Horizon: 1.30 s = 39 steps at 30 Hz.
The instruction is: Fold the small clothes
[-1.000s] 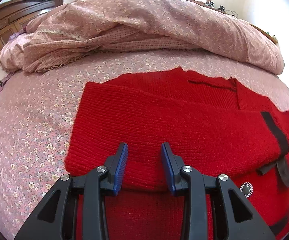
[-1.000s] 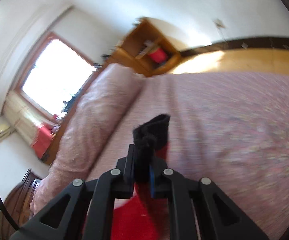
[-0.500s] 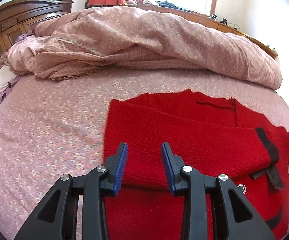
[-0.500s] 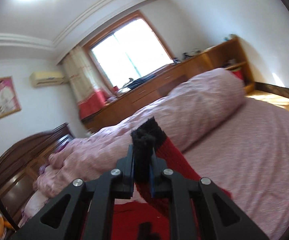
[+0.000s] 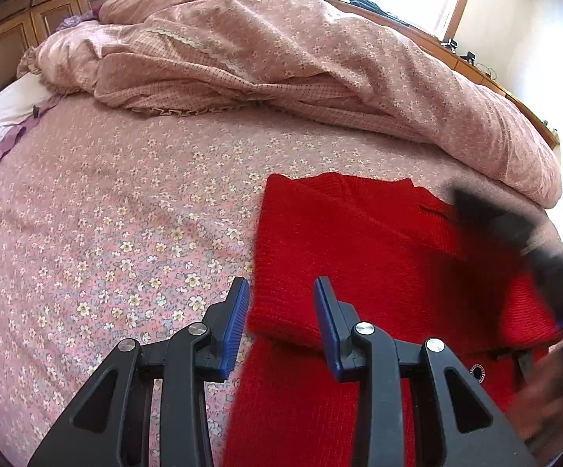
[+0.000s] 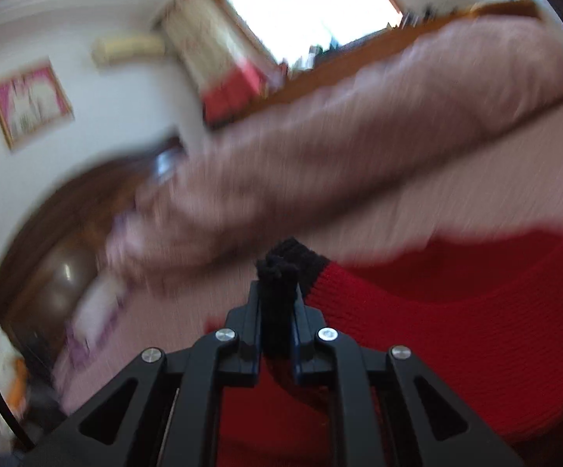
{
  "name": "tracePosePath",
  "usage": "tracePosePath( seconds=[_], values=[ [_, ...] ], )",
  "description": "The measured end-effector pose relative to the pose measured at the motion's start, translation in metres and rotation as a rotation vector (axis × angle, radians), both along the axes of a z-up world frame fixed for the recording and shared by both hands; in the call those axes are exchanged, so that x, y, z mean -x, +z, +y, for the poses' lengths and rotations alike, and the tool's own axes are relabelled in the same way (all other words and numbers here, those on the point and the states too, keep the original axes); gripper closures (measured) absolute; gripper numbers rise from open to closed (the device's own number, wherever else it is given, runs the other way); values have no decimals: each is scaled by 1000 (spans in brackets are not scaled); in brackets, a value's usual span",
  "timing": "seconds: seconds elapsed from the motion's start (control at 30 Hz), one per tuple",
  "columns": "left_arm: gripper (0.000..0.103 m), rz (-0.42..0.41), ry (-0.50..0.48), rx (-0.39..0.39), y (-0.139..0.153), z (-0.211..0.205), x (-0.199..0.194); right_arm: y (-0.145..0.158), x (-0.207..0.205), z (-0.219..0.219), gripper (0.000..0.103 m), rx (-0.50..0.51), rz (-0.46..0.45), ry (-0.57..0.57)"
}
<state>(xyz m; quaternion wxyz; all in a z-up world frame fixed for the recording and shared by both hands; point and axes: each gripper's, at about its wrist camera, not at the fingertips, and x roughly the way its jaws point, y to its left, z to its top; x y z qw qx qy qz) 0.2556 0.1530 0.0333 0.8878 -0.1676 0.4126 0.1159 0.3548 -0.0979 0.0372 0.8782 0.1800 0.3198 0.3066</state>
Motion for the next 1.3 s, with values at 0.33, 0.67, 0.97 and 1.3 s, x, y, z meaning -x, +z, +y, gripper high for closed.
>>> tracePosePath(
  seconds=[0.33,0.67,0.97,1.3],
  values=[
    [74,-17,-6,-15,8,3,9,-35,8,33,92,59,38,27],
    [74,-16,5,-3,10,11,11,-13,6,56,91,71,-15,67],
    [74,-3,11,18,8,15,8,-43,-5,49,47,-89,179,201],
    [74,37,-37,131,-4,-5,-16,-4,5,-52,37,-7,217,154]
  ],
)
